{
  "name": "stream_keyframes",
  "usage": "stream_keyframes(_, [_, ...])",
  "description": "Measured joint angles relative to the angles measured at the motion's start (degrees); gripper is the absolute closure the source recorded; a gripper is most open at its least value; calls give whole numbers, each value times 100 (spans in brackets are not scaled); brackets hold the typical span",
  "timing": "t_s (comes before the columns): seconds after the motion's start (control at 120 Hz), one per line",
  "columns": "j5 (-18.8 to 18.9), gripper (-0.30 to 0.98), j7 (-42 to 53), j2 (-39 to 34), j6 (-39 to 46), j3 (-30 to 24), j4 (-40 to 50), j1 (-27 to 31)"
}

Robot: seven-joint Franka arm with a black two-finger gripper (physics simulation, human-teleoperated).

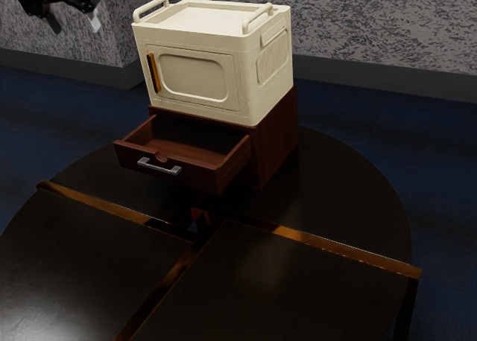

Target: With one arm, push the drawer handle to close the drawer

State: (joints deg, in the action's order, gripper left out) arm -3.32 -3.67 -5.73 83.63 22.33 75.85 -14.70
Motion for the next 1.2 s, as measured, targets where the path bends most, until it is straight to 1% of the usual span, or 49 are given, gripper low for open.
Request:
stream_keyframes(0.033, [16,2,-9,-455,151,-39,775,-35])
stream_keyframes(0.075, [56,2,-19,-1121,328,-214,1732,53])
stream_keyframes(0.125, [99,2,-30,-1986,498,-722,2868,527])
stream_keyframes(0.175, [135,2,-40,-2581,631,-1053,3867,873])
stream_keyframes(0.217, [156,2,-48,-2858,719,-1176,4665,997])
stream_keyframes(0.25, [171,2,-53,-2941,772,-1216,5126,1122])
stream_keyframes(0.342, [209,2,-77,-2843,1025,-1291,5833,1325])
stream_keyframes(0.483, [310,2,-111,-1700,1917,-1317,5975,1346])
stream_keyframes(0.533, [322,5,-121,-1370,2250,-1318,5907,1343])
stream_keyframes(0.558, [322,9,-126,-1230,2422,-1318,5881,1342])
stream_keyframes(0.65, [325,34,-142,-841,2984,-1319,5767,1337])
stream_keyframes(0.7, [332,45,-147,-681,3239,-1319,5669,1310])
stream_keyframes(0.767, [337,56,-149,-341,3513,-1319,5375,1238])
stream_keyframes(0.833, [339,64,-146,-90,3711,-1315,5133,1174])
stream_keyframes(0.983, [348,72,-111,197,4010,-1310,4923,1171])
stream_keyframes(1.2, [358,77,-49,609,4297,-1308,4550,1172])
